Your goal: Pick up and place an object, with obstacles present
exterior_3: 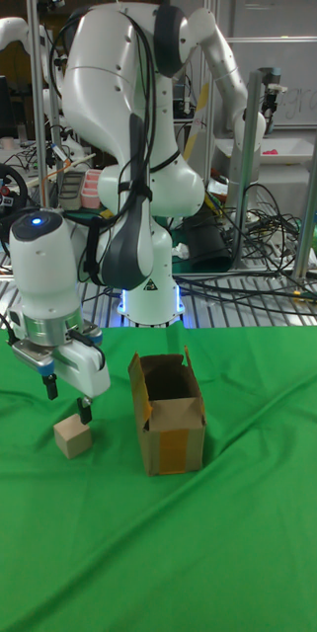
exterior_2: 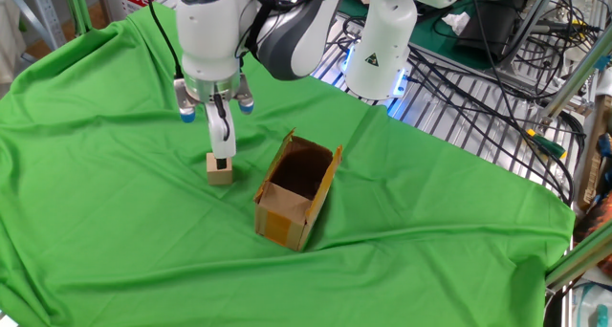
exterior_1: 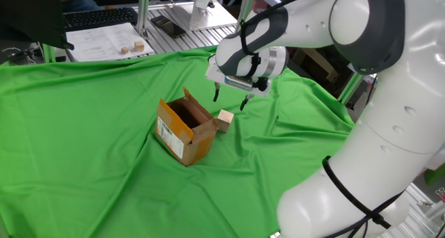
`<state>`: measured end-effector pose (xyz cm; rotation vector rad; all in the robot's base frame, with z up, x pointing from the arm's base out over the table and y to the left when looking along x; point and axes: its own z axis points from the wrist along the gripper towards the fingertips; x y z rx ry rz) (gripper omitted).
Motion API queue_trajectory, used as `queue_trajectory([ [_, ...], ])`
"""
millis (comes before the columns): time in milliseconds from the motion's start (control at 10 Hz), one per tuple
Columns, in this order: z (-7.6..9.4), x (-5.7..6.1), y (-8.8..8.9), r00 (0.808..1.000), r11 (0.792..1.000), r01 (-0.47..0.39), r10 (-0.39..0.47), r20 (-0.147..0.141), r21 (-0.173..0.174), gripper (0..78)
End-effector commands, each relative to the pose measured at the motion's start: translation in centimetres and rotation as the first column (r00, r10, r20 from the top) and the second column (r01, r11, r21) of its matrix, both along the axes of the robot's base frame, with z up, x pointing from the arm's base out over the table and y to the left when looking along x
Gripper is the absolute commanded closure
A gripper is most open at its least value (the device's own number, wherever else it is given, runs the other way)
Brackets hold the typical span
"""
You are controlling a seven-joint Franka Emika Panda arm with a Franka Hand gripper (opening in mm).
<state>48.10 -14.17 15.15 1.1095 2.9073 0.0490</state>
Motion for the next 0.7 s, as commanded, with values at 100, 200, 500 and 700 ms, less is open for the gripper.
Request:
queue_trajectory([
  [100,-1.5,0.1,0.1,1.000,1.000,0.007,-0.007,0.018,0.001,0.1],
  [200,-1.6,0.1,0.1,1.000,1.000,0.007,-0.007,0.018,0.001,0.1],
  [500,-2.1,0.0,0.0,1.000,1.000,0.015,-0.015,0.016,0.006,0.1],
  [700,-2.8,-0.1,0.0,1.000,1.000,0.022,-0.022,0.018,0.005,0.1],
])
